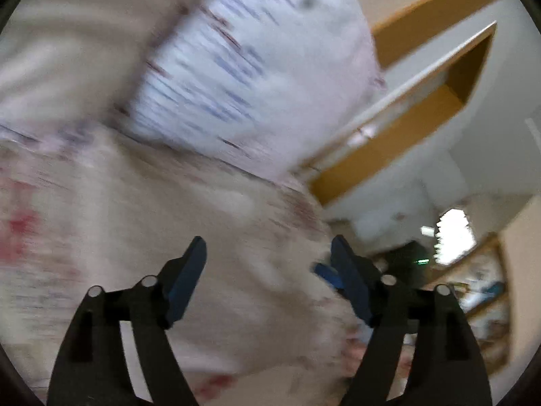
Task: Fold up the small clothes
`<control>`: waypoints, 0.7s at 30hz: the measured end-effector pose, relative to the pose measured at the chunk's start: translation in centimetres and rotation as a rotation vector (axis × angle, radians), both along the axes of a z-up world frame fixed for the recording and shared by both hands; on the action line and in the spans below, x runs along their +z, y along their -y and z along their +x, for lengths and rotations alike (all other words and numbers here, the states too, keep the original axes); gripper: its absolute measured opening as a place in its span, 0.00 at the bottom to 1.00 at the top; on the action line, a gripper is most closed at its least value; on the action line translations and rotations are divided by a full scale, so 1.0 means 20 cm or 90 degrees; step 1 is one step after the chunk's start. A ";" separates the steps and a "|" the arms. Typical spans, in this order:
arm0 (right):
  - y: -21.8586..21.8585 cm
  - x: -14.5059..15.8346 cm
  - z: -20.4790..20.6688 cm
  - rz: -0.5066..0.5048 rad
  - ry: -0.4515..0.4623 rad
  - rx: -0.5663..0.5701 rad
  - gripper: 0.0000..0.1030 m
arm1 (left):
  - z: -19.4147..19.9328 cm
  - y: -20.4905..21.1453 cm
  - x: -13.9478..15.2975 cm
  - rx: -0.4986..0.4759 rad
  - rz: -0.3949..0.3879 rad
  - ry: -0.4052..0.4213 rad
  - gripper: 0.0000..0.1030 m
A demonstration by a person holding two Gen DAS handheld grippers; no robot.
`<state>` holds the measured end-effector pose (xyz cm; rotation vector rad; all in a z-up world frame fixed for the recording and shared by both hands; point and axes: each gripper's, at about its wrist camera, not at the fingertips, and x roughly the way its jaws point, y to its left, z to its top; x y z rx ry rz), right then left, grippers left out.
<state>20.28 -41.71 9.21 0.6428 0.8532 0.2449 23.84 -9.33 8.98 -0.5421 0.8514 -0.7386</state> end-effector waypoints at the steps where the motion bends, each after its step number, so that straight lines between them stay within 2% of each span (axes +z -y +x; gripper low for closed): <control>1: -0.01 -0.01 0.02 0.021 -0.011 0.018 0.88 | -0.01 -0.05 0.00 0.024 0.028 0.005 0.75; 4: -0.05 -0.03 0.07 0.049 -0.045 0.058 0.81 | -0.05 -0.15 -0.10 0.066 0.101 -0.014 0.75; 6: -0.08 -0.06 0.10 0.047 -0.071 0.080 0.78 | -0.06 -0.17 -0.17 0.074 0.120 -0.030 0.75; 12: -0.14 -0.15 0.16 0.039 -0.125 0.113 0.72 | -0.05 -0.17 -0.32 0.062 0.109 -0.065 0.75; 14: -0.15 -0.18 0.18 0.037 -0.139 0.118 0.67 | -0.04 -0.16 -0.35 0.051 0.107 -0.068 0.75; 16: -0.16 -0.21 0.21 0.056 -0.153 0.133 0.52 | -0.05 -0.15 -0.37 0.040 0.108 -0.070 0.75; 21: -0.17 -0.24 0.30 0.086 -0.162 0.130 0.49 | -0.03 -0.12 -0.41 0.017 0.109 -0.075 0.75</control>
